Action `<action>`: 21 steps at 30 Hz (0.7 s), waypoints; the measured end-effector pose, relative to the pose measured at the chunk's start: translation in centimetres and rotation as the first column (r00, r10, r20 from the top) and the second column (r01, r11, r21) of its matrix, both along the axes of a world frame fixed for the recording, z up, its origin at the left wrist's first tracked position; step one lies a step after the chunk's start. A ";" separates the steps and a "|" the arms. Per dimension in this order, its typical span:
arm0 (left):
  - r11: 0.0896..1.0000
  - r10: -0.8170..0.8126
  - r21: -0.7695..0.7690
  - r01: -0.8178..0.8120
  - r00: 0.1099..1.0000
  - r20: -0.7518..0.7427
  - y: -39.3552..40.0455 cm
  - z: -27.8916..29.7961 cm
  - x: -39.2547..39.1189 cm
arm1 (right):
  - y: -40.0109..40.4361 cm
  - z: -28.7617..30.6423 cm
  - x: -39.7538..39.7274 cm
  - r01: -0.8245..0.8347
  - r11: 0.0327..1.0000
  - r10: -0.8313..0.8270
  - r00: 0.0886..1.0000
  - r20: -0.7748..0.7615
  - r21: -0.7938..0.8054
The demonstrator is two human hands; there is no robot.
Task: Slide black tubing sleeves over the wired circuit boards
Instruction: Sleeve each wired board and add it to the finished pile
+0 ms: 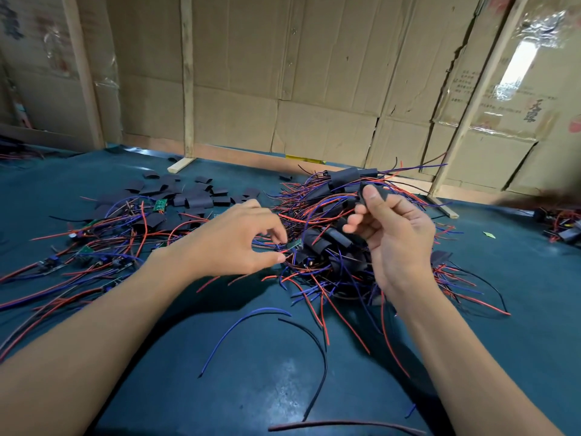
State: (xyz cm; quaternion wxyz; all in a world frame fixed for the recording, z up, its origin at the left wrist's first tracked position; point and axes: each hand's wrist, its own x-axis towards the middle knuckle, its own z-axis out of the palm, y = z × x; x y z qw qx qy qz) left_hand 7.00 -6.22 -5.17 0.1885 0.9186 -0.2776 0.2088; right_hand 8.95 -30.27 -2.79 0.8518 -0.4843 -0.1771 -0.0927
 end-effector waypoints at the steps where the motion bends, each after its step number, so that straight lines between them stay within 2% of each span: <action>1: 1.000 -0.007 0.024 0.006 1.000 0.023 0.1 -0.1 0.1 | -0.2 0.1 0.1 0.004 1.000 -0.004 1.000 0.002 0.006; 5: 0.996 -0.032 -0.080 0.031 0.999 -0.013 -1.0 -0.6 0.3 | -0.3 0.2 0.1 -0.002 1.000 0.002 1.000 0.006 0.020; 11: 0.996 0.003 -0.088 0.005 0.996 0.092 -2.1 -0.9 0.1 | -0.1 -0.1 0.1 -0.014 1.000 0.014 1.000 0.013 -0.004; 17: 0.945 0.085 -0.319 -0.075 0.996 0.018 -1.8 -0.8 0.1 | -0.4 0.1 0.3 0.035 0.999 -0.035 0.999 -0.011 0.000; 21: 0.915 0.118 -0.394 -0.084 0.991 0.063 -2.0 -0.6 0.0 | -0.7 0.1 0.4 0.060 0.998 -0.061 0.998 -0.016 -0.012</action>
